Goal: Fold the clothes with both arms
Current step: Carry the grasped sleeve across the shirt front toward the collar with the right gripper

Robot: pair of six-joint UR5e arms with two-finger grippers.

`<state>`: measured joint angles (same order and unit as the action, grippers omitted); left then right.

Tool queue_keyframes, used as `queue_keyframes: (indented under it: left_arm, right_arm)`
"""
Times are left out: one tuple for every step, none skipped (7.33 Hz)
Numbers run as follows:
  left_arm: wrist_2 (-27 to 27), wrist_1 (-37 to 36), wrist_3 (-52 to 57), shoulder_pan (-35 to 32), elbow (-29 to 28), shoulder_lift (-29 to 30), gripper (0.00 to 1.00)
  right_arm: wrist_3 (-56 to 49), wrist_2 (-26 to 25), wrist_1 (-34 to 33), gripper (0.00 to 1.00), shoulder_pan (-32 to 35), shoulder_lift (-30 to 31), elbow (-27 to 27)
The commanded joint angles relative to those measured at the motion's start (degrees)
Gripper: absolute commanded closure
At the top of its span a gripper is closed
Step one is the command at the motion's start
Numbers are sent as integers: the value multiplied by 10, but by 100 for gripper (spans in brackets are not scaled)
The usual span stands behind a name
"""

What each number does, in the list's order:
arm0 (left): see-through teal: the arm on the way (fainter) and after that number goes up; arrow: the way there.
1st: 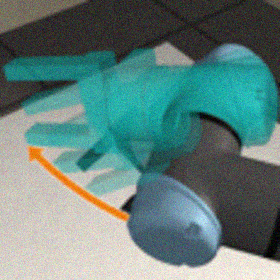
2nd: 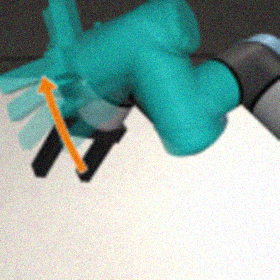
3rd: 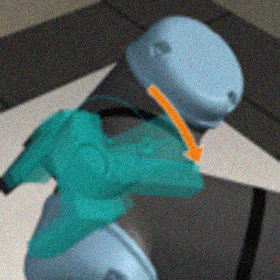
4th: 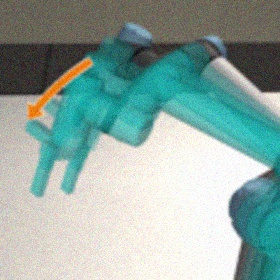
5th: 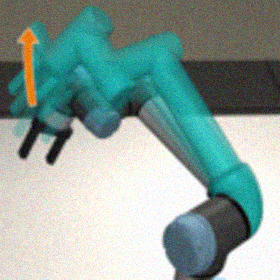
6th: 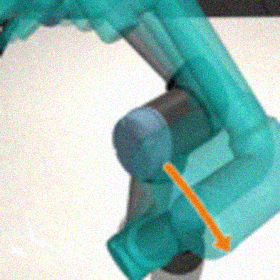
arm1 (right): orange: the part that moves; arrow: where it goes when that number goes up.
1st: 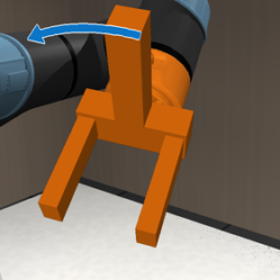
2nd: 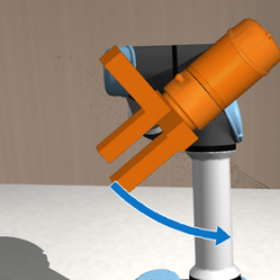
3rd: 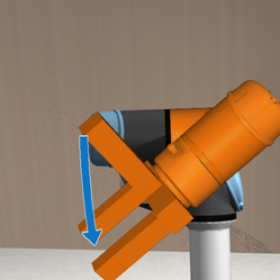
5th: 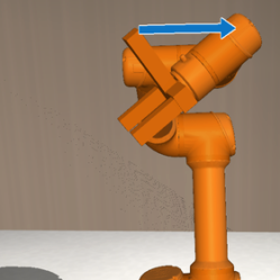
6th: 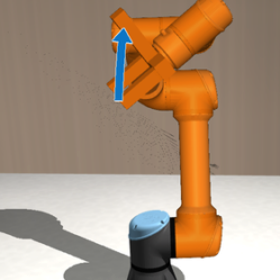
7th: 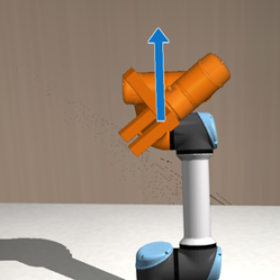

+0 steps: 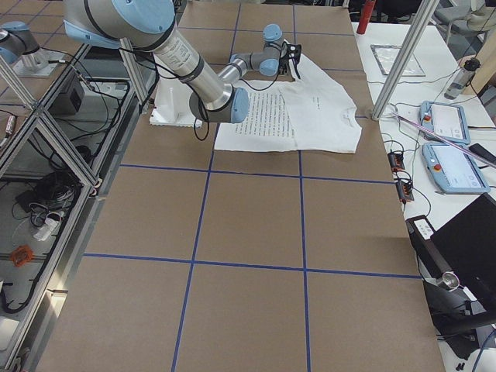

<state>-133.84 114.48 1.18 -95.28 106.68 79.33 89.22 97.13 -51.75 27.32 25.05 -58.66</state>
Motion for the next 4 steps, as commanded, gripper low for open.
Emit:
queue_keyframes:
  left_arm:
    - [-1, 4, -57, 15, -14, 6, 0]
    - [2, 4, -120, 52, -20, 11, 0]
    - [4, 7, -186, 100, -32, 20, 0]
    - [9, 24, -204, 126, -67, 39, 0]
  right_arm:
    - [5, -7, -2, 1, -3, 3, -23]
    - [10, -5, -8, 1, 1, 50, -88]
    - [10, 6, -16, 1, 18, 128, -161]
    - [8, 46, -60, 1, 56, 197, -236]
